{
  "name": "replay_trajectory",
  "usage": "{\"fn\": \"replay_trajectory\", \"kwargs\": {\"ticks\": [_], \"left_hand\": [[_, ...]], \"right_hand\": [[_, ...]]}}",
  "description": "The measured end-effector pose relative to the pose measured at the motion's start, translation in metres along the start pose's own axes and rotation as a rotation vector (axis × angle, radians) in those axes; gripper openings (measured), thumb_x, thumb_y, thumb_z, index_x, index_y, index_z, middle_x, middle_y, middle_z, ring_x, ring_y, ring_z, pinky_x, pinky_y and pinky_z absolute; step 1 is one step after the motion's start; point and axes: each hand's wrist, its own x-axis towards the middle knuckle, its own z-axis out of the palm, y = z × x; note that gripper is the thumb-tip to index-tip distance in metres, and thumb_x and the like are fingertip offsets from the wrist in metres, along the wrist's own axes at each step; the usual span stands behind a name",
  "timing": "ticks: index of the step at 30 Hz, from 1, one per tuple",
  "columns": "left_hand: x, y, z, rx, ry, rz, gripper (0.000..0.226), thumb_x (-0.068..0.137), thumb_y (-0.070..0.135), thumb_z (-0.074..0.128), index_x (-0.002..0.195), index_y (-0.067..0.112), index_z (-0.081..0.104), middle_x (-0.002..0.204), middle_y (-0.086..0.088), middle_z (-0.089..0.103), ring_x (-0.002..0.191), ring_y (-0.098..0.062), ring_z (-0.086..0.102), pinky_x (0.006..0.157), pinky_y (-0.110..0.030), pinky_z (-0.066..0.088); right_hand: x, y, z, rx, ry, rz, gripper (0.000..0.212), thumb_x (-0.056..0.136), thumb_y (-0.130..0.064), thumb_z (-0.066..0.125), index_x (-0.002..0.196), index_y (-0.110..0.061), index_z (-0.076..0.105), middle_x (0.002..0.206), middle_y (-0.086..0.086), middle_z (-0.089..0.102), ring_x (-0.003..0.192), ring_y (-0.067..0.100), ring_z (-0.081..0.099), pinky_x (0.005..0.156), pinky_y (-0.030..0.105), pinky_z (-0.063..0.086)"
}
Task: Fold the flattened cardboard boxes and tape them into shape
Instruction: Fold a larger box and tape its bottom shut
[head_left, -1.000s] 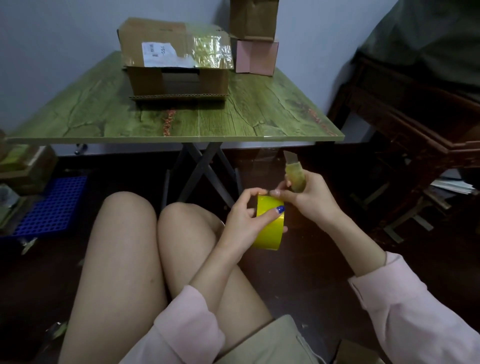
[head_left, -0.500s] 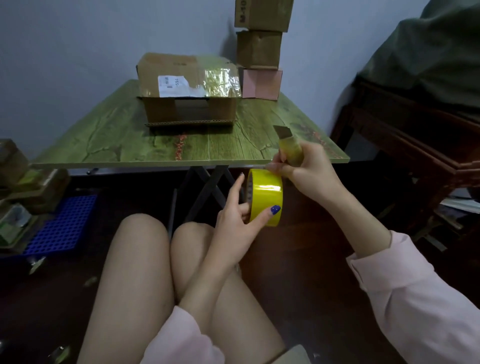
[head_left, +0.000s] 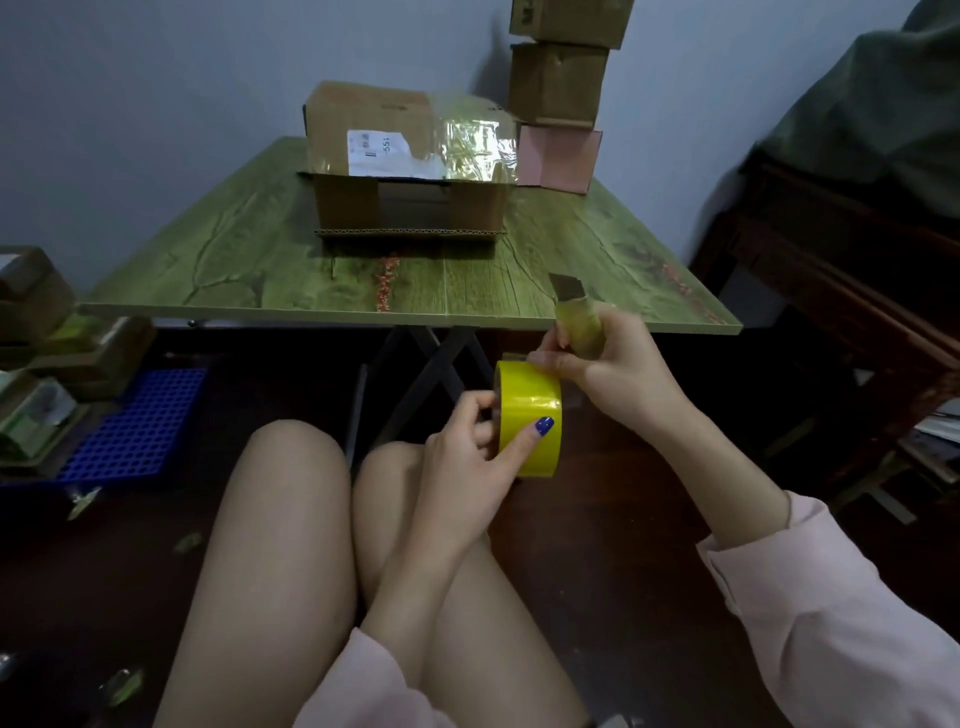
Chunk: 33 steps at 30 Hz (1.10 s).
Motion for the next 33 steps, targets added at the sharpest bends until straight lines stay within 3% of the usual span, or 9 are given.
{"fn": "replay_trajectory", "kwargs": {"ticks": [3, 7, 11, 15, 21, 25, 27, 30, 33], "left_hand": [[-0.002, 0.001, 0.001, 0.083, 0.011, 0.022, 0.022, 0.082, 0.039, 0.066, 0.085, 0.017, 0.065, 0.072, 0.001, 0.072, 0.067, -0.016, 0.068, 0.064, -0.044, 0.056], [-0.005, 0.001, -0.002, 0.182, 0.082, 0.03, 0.03, 0.083, 0.042, 0.062, 0.074, 0.014, 0.06, 0.06, -0.003, 0.065, 0.055, -0.015, 0.059, 0.055, -0.04, 0.051], [-0.004, 0.018, -0.016, 0.369, 0.152, 0.052, 0.041, 0.086, 0.042, 0.063, 0.061, 0.014, 0.046, 0.05, -0.002, 0.055, 0.049, -0.008, 0.049, 0.049, -0.018, 0.038], [0.002, 0.024, -0.031, 0.318, 0.193, 0.049, 0.045, 0.081, 0.05, 0.061, 0.076, 0.005, 0.059, 0.061, -0.003, 0.067, 0.06, -0.022, 0.062, 0.059, -0.044, 0.052], [-0.006, 0.03, -0.046, 0.324, 0.284, 0.059, 0.03, 0.086, 0.032, 0.065, 0.074, 0.005, 0.059, 0.057, -0.001, 0.066, 0.053, -0.014, 0.059, 0.057, -0.037, 0.048], [-0.002, 0.027, -0.055, 0.307, 0.283, -0.001, 0.028, 0.086, 0.034, 0.065, 0.08, 0.007, 0.061, 0.066, -0.005, 0.069, 0.067, -0.025, 0.065, 0.066, -0.047, 0.052], [-0.001, 0.033, -0.057, 0.34, 0.286, -0.021, 0.027, 0.081, 0.032, 0.071, 0.09, 0.012, 0.054, 0.077, 0.004, 0.066, 0.077, -0.02, 0.065, 0.072, -0.04, 0.053], [0.007, 0.047, -0.067, 0.348, 0.334, 0.056, 0.054, 0.07, 0.024, 0.081, 0.104, 0.017, 0.04, 0.092, 0.008, 0.053, 0.089, -0.012, 0.058, 0.079, -0.023, 0.048], [0.015, 0.069, -0.075, 0.162, 0.307, 0.184, 0.053, 0.073, 0.011, 0.078, 0.111, 0.017, 0.042, 0.098, 0.008, 0.057, 0.095, -0.004, 0.058, 0.087, -0.015, 0.046]], "right_hand": [[-0.004, 0.002, 0.005, -0.049, 0.038, -0.06, 0.036, 0.075, -0.012, 0.075, 0.06, -0.035, 0.052, 0.074, 0.005, 0.065, 0.075, 0.029, 0.064, 0.068, 0.051, 0.051], [-0.005, -0.006, 0.008, 0.067, 0.039, -0.088, 0.039, 0.073, -0.005, 0.077, 0.062, -0.03, 0.049, 0.069, -0.004, 0.065, 0.069, 0.018, 0.063, 0.069, 0.041, 0.053], [0.0, -0.023, 0.015, 0.234, 0.003, -0.078, 0.039, 0.074, 0.004, 0.074, 0.064, -0.019, 0.044, 0.067, -0.004, 0.063, 0.068, 0.013, 0.063, 0.069, 0.032, 0.052], [0.006, -0.04, 0.024, 0.283, -0.016, -0.103, 0.039, 0.075, 0.004, 0.074, 0.063, -0.017, 0.044, 0.068, -0.002, 0.063, 0.07, 0.018, 0.063, 0.074, 0.041, 0.053], [0.003, -0.056, 0.031, 0.287, -0.056, -0.15, 0.042, 0.074, -0.001, 0.075, 0.053, -0.033, 0.056, 0.068, -0.003, 0.063, 0.069, 0.02, 0.062, 0.074, 0.037, 0.053], [0.003, -0.068, 0.03, 0.236, -0.064, -0.178, 0.024, 0.074, -0.004, 0.077, 0.068, -0.013, 0.056, 0.07, -0.003, 0.064, 0.066, 0.017, 0.059, 0.07, 0.029, 0.051], [0.007, -0.073, 0.03, 0.232, -0.088, -0.17, 0.03, 0.075, 0.0, 0.076, 0.066, -0.011, 0.049, 0.071, -0.002, 0.063, 0.065, 0.011, 0.057, 0.068, 0.027, 0.051], [0.013, -0.079, 0.034, 0.259, -0.136, -0.16, 0.036, 0.076, 0.004, 0.073, 0.067, -0.016, 0.045, 0.074, 0.0, 0.061, 0.07, 0.014, 0.058, 0.073, 0.033, 0.053], [0.018, -0.081, 0.035, 0.325, -0.188, -0.162, 0.034, 0.077, 0.005, 0.071, 0.072, -0.014, 0.044, 0.075, 0.001, 0.061, 0.072, 0.017, 0.059, 0.074, 0.036, 0.055]]}}
